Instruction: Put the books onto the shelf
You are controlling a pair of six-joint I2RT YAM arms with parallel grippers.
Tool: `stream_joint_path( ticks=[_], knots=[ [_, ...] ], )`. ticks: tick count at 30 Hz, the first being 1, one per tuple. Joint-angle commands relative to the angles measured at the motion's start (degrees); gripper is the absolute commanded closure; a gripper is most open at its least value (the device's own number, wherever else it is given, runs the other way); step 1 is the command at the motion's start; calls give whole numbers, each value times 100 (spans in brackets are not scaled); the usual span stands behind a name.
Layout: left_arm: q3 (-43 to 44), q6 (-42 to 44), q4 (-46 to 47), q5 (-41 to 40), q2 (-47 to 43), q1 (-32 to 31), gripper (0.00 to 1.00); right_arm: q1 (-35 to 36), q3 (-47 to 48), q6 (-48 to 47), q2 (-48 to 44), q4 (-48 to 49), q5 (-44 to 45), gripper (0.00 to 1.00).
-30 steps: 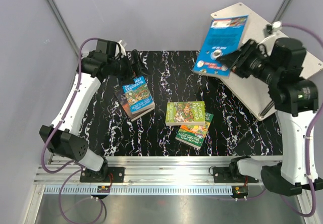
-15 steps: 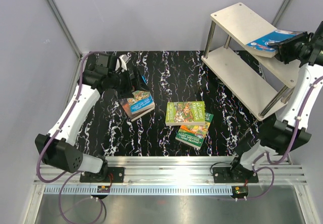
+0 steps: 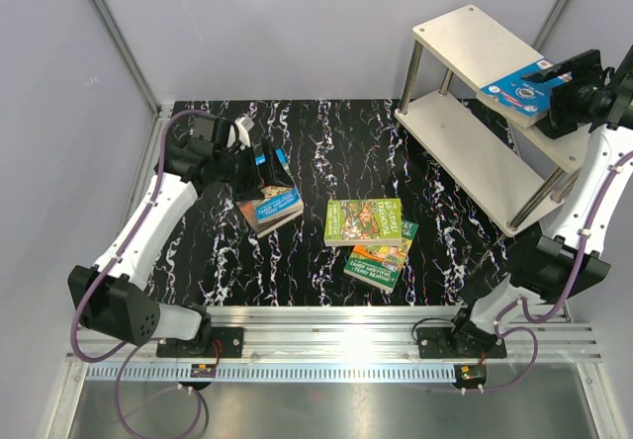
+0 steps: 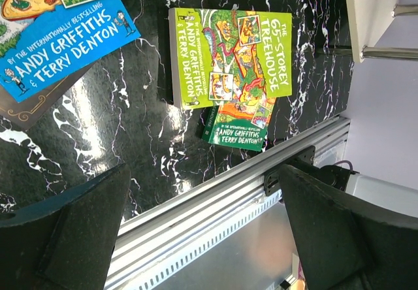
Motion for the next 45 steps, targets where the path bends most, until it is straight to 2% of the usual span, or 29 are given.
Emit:
stream_joint_path(
  ticks=[1,9,14,19,21,23,24,25,26,28,29,31,34,36,37,41,45],
  knots=[
    [35,166,268,230,-103,64,1,-43,262,-196,-107,-243,1,0],
    [70,175,259,354,29,82,1,-245,982,-626,43,-1622,493,0],
    [-105,184,381,459,152,73,1,-473,1123,-952,35,-2676,1389,0],
    [-342,140,697,564,363,-102,1,-404,886,-1295,-632,-2748,1987,0],
    [-518,0,917,652,520,-234,1,-11,711,-1339,-852,-2810,2136,0],
    [-685,-80,1242,661,687,-488,1,464,108,-1252,-1440,-2539,2312,0],
    [-755,-193,1339,679,871,-567,1,1102,-140,-1025,-1921,-2424,2400,0],
    [-817,-255,1575,705,977,-707,1,1413,-447,-892,-2169,-2267,2392,0],
    [-861,-317,1690,731,1074,-778,1,1677,-1120,-734,-2433,-1856,2323,0],
    [-932,-449,1936,749,1381,-963,1,2483,-1870,-391,-3143,-1032,1920,0],
    [-914,-458,1972,740,1487,-1016,1,2758,-2596,-303,-3347,-739,1761,0],
    [-792,-458,1981,653,1716,-1139,1,3503,-3242,-205,-3683,-255,1244,0],
    [-555,-388,1903,513,2198,-1201,1,4453,-4095,-56,-3562,63,1521,0],
    [-449,-335,1885,407,2358,-1201,1,4562,-4710,-178,-3107,125,1321,0],
    [-396,-326,1876,372,2463,-1210,1,4563,-5017,-196,-2938,256,850,0],
    [-194,-396,1981,389,2902,-1236,1,4563,-6345,-442,-2094,1352,406,0],
    [-202,-572,2201,485,3227,-1280,1,4528,-6190,-907,-1260,1585,818,0]
  ],
)
